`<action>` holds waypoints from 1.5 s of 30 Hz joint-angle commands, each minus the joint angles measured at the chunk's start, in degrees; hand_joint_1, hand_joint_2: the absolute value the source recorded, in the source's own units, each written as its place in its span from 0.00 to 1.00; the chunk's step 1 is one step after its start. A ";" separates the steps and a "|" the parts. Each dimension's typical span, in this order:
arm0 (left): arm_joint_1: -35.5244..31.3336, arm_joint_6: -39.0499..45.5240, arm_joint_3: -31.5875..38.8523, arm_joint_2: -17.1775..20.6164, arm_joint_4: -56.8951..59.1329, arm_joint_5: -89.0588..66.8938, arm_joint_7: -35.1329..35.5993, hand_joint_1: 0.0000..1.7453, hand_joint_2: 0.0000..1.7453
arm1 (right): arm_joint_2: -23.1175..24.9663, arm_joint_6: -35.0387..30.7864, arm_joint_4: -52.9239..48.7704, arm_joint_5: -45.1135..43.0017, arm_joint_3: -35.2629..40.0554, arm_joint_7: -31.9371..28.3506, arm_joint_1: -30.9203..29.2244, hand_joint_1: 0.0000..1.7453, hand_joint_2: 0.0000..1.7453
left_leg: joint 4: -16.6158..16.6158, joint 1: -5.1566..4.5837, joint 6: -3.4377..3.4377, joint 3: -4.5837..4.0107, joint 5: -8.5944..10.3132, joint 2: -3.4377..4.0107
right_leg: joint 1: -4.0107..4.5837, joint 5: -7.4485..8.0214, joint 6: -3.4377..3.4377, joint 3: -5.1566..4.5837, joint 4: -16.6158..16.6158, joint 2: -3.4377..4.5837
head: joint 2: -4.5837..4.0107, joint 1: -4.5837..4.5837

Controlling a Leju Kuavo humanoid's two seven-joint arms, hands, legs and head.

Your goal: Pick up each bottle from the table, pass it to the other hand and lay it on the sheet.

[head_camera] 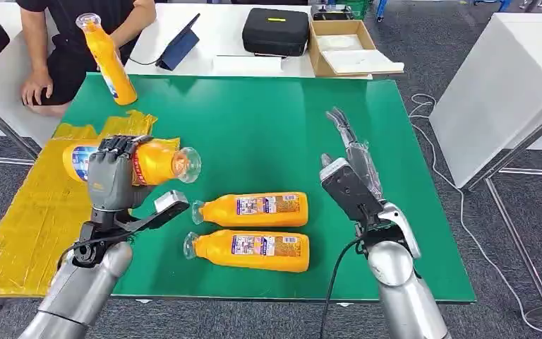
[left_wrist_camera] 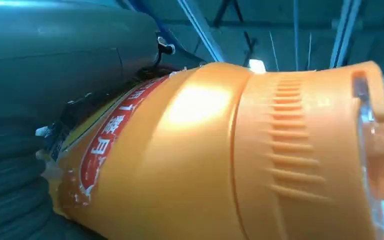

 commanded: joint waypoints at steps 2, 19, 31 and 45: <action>-3.43 2.08 -1.90 6.11 23.14 -3.92 4.06 1.00 1.00 | -1.85 0.48 4.74 -0.18 5.19 -1.61 -2.23 0.00 0.00 | -0.12 -0.07 -0.07 0.38 -0.10 0.02 | -0.11 -0.08 -0.03 0.28 -0.03 0.19 | 0.00 -0.02; -10.01 -4.75 0.00 1.85 32.68 -8.80 7.66 0.00 0.00 | -7.03 0.25 3.57 0.87 6.07 -0.67 0.55 0.00 0.00 | -0.07 -0.15 -0.07 0.39 -0.12 -0.60 | -0.20 -0.28 0.01 0.40 0.05 -0.28 | 0.00 0.00; -10.09 -4.06 0.00 1.65 29.30 -1.16 3.58 0.00 0.00 | -9.25 -0.44 -1.10 7.28 8.37 1.75 3.85 0.00 0.00 | -0.05 -0.12 -0.05 0.24 -0.10 -0.47 | -0.17 -0.18 0.01 0.23 0.01 -0.19 | 0.00 -0.02; -5.16 -14.66 8.10 -0.57 4.22 53.91 -12.16 0.00 0.00 | -14.14 4.39 -0.53 14.36 20.72 6.43 6.10 0.00 1.00 | 0.02 -0.10 -0.06 0.23 -0.19 -0.39 | -0.16 -0.19 0.01 0.21 0.05 -0.03 | 0.00 -0.02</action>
